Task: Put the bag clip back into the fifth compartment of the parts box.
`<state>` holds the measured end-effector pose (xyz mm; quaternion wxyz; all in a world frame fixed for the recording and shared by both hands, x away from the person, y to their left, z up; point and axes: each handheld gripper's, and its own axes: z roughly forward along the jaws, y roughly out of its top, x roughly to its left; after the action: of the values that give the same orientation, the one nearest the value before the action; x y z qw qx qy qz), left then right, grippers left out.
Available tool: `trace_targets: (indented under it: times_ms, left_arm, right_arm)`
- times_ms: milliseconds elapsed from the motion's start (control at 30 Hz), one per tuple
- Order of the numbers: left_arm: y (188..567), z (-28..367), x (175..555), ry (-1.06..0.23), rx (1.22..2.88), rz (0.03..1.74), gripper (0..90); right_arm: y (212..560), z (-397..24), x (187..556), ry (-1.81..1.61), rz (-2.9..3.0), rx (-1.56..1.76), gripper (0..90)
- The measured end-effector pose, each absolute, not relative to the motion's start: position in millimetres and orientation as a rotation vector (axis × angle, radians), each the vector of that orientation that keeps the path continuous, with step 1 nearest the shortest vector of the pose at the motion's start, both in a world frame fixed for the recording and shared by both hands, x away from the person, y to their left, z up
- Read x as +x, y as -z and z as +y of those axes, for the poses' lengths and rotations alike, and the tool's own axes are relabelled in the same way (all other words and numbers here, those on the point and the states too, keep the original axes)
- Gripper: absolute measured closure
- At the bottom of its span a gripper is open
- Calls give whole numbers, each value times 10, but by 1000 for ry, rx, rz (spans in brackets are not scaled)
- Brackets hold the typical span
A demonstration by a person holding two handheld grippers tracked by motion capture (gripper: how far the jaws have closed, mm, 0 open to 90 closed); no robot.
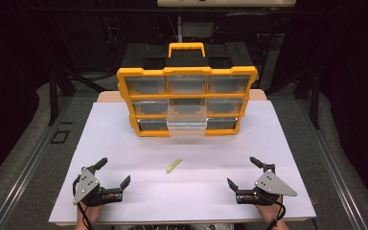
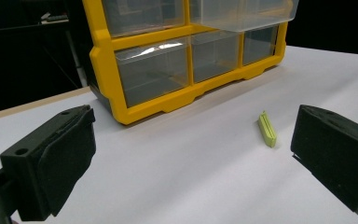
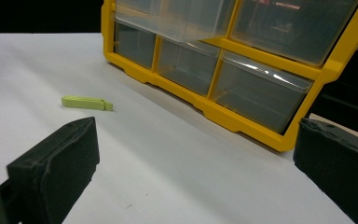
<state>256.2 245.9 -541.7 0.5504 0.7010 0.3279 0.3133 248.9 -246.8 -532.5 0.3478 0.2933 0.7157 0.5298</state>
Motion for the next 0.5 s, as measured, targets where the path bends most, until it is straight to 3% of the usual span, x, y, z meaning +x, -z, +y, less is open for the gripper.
trace_targets:
  times_ms: [500]
  left_arm:
    - [5385,2255,2738,-646,1784,882,1]
  right_arm:
    - [5373,-2464,2595,-1338,1916,771,0]
